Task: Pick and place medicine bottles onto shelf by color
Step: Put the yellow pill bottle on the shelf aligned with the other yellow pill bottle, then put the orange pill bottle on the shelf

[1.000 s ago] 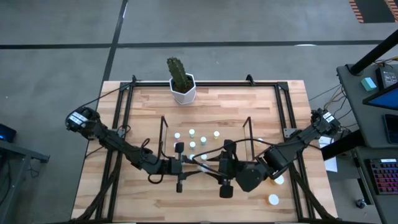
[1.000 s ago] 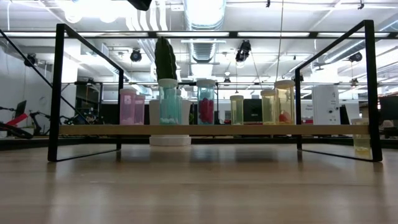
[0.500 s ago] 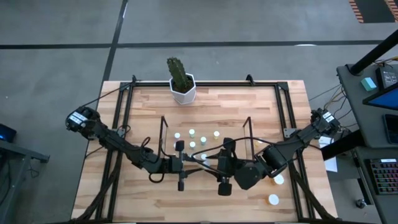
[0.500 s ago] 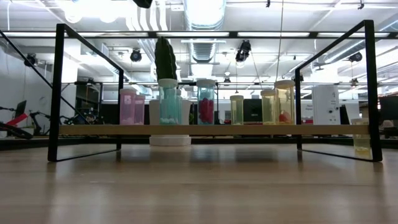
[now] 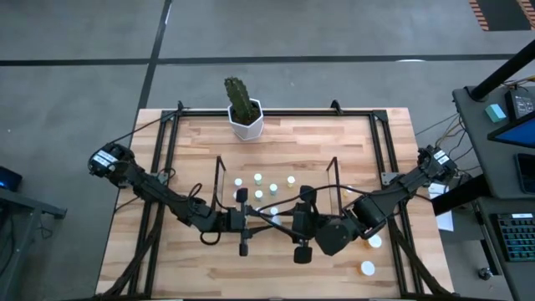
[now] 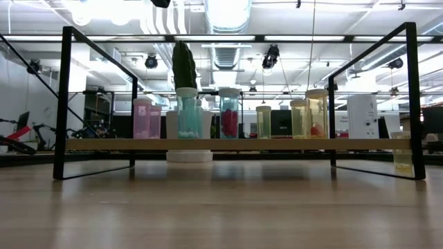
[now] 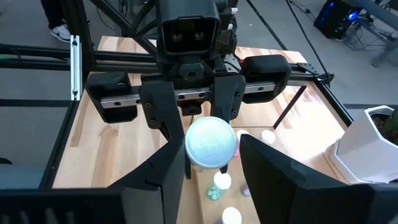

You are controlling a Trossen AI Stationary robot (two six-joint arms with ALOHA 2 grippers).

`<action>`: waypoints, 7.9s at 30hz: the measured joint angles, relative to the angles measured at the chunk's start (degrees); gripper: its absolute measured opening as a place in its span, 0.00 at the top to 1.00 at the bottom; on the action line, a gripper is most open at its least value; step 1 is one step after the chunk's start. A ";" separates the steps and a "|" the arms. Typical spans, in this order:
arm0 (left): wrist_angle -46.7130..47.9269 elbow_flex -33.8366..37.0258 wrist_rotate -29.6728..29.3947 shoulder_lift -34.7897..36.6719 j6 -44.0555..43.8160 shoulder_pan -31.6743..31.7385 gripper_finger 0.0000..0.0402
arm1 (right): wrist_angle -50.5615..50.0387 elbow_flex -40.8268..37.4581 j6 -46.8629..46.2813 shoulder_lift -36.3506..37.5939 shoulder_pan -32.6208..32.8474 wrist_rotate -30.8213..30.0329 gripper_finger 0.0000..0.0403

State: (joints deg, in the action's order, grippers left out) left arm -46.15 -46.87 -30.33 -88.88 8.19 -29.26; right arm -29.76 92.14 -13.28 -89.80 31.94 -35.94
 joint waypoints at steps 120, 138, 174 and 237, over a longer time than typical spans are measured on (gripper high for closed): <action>27.03 10.47 -0.17 37.92 2.69 -1.25 0.51 | 0.90 -24.10 -11.88 0.13 -12.72 20.33 0.55; 26.74 10.45 0.48 37.51 0.66 -1.27 0.51 | -17.92 -9.94 -7.81 3.36 -3.91 14.96 0.70; 17.59 9.16 4.11 33.81 3.42 -1.75 0.51 | -47.45 -26.27 -76.22 32.09 11.54 10.23 0.98; 18.36 9.77 3.89 35.47 4.74 -1.73 0.51 | -32.00 -39.32 -114.75 10.59 25.42 38.86 0.37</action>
State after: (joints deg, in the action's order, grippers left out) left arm -27.80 -37.11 -26.44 -53.41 12.93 -30.98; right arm -61.76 52.82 -128.03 -79.21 57.36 2.92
